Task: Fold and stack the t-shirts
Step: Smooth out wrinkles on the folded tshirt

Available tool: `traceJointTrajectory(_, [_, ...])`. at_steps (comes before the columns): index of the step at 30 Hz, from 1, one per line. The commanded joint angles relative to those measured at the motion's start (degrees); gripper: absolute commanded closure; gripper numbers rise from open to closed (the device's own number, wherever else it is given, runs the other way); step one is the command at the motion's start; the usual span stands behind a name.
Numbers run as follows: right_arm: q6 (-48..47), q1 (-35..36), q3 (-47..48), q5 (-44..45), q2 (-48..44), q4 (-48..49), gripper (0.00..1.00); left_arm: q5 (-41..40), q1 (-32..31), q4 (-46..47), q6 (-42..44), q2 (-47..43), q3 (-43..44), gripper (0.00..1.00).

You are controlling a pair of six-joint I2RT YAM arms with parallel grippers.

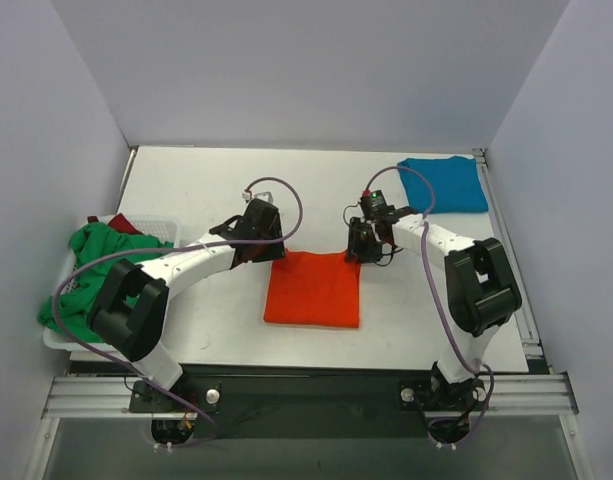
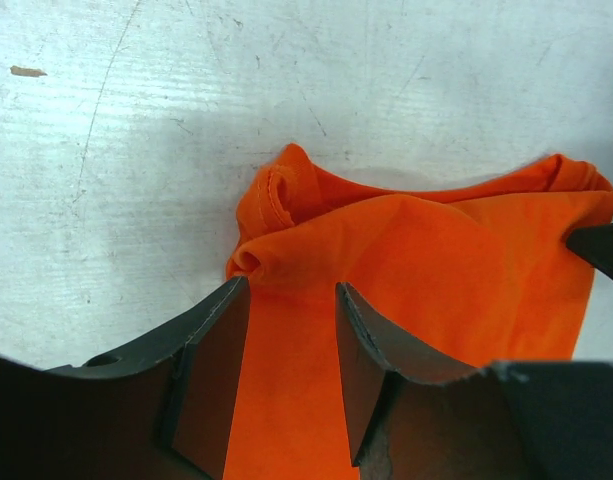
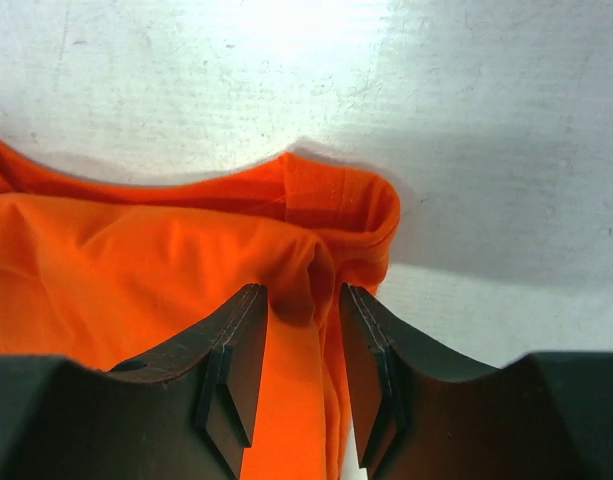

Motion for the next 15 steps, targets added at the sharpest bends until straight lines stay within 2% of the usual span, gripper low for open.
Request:
traceJointTrajectory(1, [-0.06, -0.04, 3.31, 2.47, 1.7, -2.13, 0.65, -0.64, 0.57, -1.2, 2.33, 2.5, 4.24, 0.5])
traceJointTrajectory(5, [0.11, 0.05, 4.37, 2.83, 2.76, -2.13, 0.68, -0.3, 1.01, -0.42, 3.12, 5.22, 5.82, 0.51])
traceJointTrajectory(8, [0.2, 0.05, 4.63, 3.0, 2.85, -2.13, 0.78, -0.38, 1.45, -0.33, 3.48, 6.98, 7.22, 0.54])
traceJointTrajectory(10, [0.29, -0.04, 4.46, 3.18, 2.33, -2.04, 0.86, -0.56, 1.63, -0.33, 3.83, 7.42, 7.67, 0.59])
traceJointTrajectory(12, [0.2, -0.04, 4.28, 3.18, 1.8, -2.04, 0.9, -0.56, 1.8, -0.06, 4.09, 7.42, 8.11, 0.63])
traceJointTrajectory(15, [-0.06, -0.04, 3.67, 3.27, 0.13, -2.13, 0.96, 0.14, 1.98, -0.23, 5.32, 7.42, 9.07, 0.79])
